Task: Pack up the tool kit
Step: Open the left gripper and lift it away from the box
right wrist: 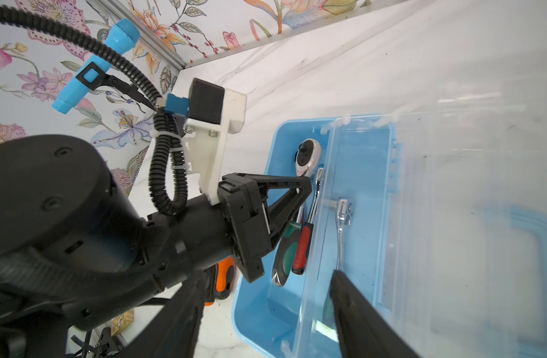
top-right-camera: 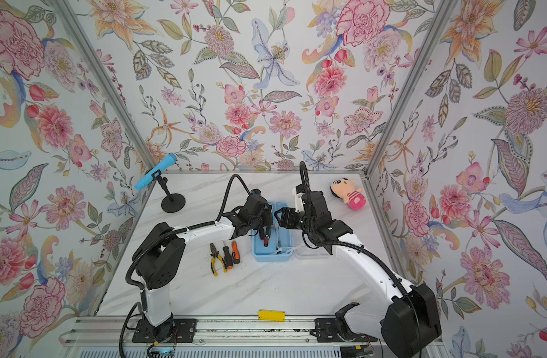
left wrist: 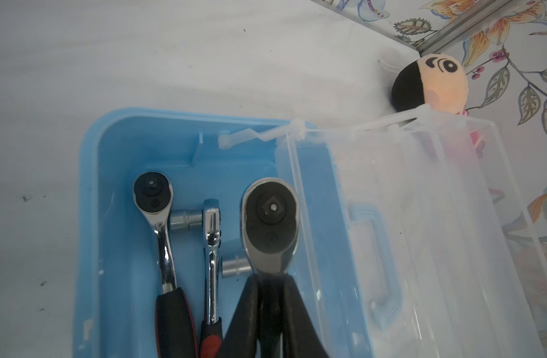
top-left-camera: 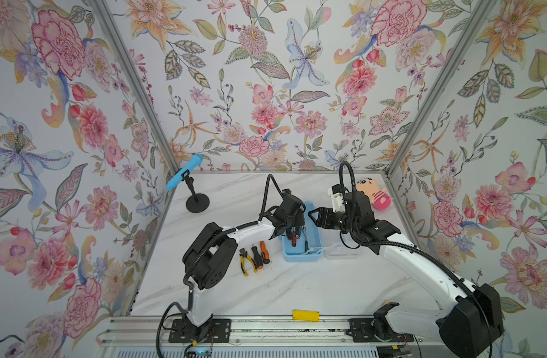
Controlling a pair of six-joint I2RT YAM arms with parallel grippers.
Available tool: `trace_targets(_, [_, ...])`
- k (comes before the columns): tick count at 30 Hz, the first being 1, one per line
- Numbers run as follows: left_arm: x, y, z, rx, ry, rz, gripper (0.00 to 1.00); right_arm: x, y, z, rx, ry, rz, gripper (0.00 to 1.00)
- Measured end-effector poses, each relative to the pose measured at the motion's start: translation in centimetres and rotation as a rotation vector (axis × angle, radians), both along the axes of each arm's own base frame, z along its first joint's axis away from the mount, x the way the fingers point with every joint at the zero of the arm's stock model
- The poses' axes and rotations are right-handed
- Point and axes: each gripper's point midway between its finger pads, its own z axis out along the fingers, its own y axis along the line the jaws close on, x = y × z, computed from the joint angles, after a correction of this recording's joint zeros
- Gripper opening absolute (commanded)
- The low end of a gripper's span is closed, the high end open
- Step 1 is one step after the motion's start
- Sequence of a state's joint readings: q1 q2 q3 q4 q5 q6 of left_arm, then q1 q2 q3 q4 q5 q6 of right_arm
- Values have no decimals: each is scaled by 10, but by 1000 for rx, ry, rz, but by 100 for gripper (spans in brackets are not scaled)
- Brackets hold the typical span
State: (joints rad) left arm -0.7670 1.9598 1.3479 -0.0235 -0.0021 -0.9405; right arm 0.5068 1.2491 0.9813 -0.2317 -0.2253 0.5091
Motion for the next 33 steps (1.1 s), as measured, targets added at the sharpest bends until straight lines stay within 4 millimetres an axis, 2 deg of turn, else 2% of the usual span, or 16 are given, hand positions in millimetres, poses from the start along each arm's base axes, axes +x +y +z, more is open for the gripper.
trace_targets(8, [4,-5,-33,30,52,9,0,0,-2,-1,-2,4,-5,65])
trace_targets(10, [3,-4,-41,42,65,11,6,0,-2,-1,-2,4,-5,65])
trace_targets(11, [4,-4,-41,39,66,13,8,1,-2,-1,-2,4,-5,65])
trace_targets(13, [5,-5,-40,35,65,15,19,1,-2,-1,-3,4,-5,66])
trace_targets(15, [5,-5,-41,34,68,18,24,1,-2,-1,-3,4,-5,66])
trace_targets(19, [5,-4,-41,40,64,21,29,0,-2,-2,-3,4,-5,66])
trace_targets(24, [5,2,-39,67,60,27,30,0,-2,-2,-4,7,-5,66])
trace_targets(26, [5,6,-28,74,44,30,31,-1,-3,-3,-7,12,-6,66])
trace_targets(28, [6,9,-6,73,8,29,32,-2,-3,-3,-10,16,-6,66])
trace_targets(33, [-2,36,86,35,-157,52,34,-7,3,5,-37,3,5,65])
